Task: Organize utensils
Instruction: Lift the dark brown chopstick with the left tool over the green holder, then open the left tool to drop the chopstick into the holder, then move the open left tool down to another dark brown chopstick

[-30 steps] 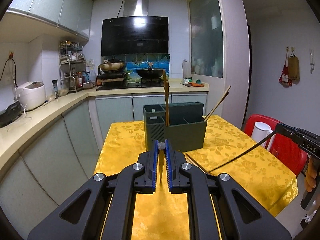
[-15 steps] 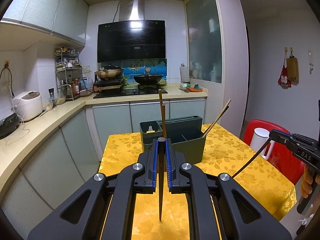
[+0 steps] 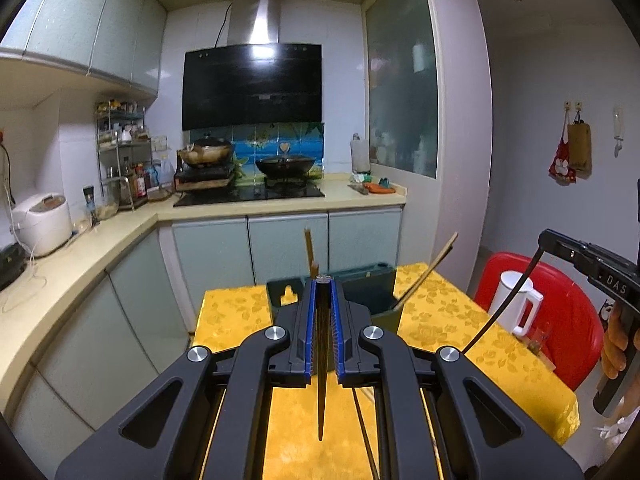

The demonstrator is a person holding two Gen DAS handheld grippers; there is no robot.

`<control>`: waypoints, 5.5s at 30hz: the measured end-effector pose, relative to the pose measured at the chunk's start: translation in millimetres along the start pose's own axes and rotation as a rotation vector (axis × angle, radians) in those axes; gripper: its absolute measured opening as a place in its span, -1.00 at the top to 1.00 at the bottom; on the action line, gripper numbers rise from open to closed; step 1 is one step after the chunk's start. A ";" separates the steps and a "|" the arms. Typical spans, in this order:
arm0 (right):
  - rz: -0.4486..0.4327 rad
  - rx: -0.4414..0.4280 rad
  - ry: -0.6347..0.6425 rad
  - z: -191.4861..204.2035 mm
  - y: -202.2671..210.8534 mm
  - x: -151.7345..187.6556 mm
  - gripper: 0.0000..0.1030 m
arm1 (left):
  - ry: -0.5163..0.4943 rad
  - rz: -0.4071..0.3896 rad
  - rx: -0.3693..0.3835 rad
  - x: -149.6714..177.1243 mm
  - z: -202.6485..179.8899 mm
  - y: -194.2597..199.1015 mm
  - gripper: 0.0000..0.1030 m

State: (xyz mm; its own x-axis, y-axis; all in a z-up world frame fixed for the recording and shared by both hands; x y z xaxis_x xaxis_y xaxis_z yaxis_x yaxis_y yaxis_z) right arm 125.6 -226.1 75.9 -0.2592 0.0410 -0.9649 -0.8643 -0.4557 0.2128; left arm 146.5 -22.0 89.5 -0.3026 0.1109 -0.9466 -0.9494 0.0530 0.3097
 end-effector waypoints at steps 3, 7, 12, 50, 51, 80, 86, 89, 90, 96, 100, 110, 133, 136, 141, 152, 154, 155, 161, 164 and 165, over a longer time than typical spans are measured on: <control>-0.020 0.006 0.017 -0.1 -3.2 -17.3 0.85 | -0.001 -0.030 0.001 -17.0 -4.9 -0.5 0.86; -0.031 0.008 0.027 -3.0 -11.1 -32.8 0.85 | 0.014 -0.054 0.004 -38.9 -10.1 -6.9 0.86; -0.032 0.009 0.052 -4.1 -25.5 -48.7 0.85 | 0.016 -0.078 -0.004 -62.5 -20.7 -20.4 0.86; 0.145 -0.024 -0.031 -49.2 -155.5 -13.7 0.74 | 0.043 0.079 -0.051 -48.6 -33.6 -166.1 0.69; 0.146 -0.018 -0.030 -48.7 -154.9 -13.7 0.66 | 0.043 0.072 -0.055 -49.9 -31.5 -162.8 0.59; 0.054 -0.012 0.042 -2.2 -39.9 23.2 0.22 | 0.066 0.034 -0.091 21.8 13.5 -51.2 -0.43; 0.080 0.024 0.055 5.0 -26.8 60.3 0.21 | 0.057 0.064 -0.103 62.4 15.3 -36.9 -0.44; 0.101 0.034 0.035 5.4 -22.6 81.0 0.20 | 0.064 0.104 -0.102 85.1 14.9 -34.0 -0.44; 0.112 0.035 0.031 5.4 -21.8 88.9 0.20 | 0.064 0.122 -0.103 95.4 15.3 -33.2 -0.44; 0.184 0.046 -0.011 6.5 -14.9 136.4 0.18 | 0.077 0.188 -0.111 138.4 19.6 -28.3 -0.44; 0.207 0.060 -0.039 5.9 -9.1 158.4 0.18 | 0.075 0.221 -0.113 162.1 16.2 -24.8 -0.44; 0.278 0.077 -0.027 16.4 -3.0 202.9 0.18 | 0.013 0.287 -0.084 217.0 -14.4 -12.4 -0.44; 0.465 0.042 0.039 27.4 -32.7 264.6 0.18 | -0.136 0.390 -0.033 272.5 -57.3 -19.5 -0.43; 0.478 0.047 0.043 27.2 -37.0 267.7 0.18 | -0.132 0.409 -0.040 275.6 -56.3 -23.3 -0.43; 0.485 0.059 0.055 27.2 -42.2 267.5 0.19 | -0.131 0.418 -0.044 277.1 -54.4 -25.2 -0.43; 0.476 0.107 0.032 13.8 -44.4 265.3 0.21 | -0.132 0.414 -0.066 276.1 -51.6 -28.6 -0.43; 0.475 0.116 0.028 10.8 -44.2 264.8 0.27 | -0.135 0.409 -0.073 275.8 -50.5 -28.9 -0.42; 0.476 0.115 0.026 9.8 -44.2 264.9 0.32 | -0.136 0.408 -0.071 275.8 -50.5 -28.6 -0.40; 0.477 0.112 0.033 10.7 -43.2 265.8 0.48 | -0.154 0.393 -0.065 275.5 -54.3 -26.6 -0.20; 0.475 0.130 0.026 7.3 -42.1 265.4 0.49 | -0.160 0.384 -0.079 275.0 -52.9 -27.1 -0.16; 0.473 0.137 0.018 4.6 -41.5 265.1 0.49 | -0.160 0.383 -0.084 274.8 -51.9 -27.5 -0.16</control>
State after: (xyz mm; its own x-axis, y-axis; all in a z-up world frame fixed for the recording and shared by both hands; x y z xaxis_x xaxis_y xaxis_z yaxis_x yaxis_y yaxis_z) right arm 90.8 -192.3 -188.1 -0.6304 -0.1582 -0.7599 -0.7028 -0.2992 0.6454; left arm 85.0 -44.5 -183.8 -0.6244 0.2601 -0.7365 -0.7762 -0.1019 0.6221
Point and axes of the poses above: each gripper's, at about its wrist camera, not at the fingertips, and y roughly against the way its jaws point, z to its left, x to its underside, the point moved 7 cm from there along -y, roughly the way its jaws point, and after that the axes turned 12 degrees about -x, right-handed, at the moved point
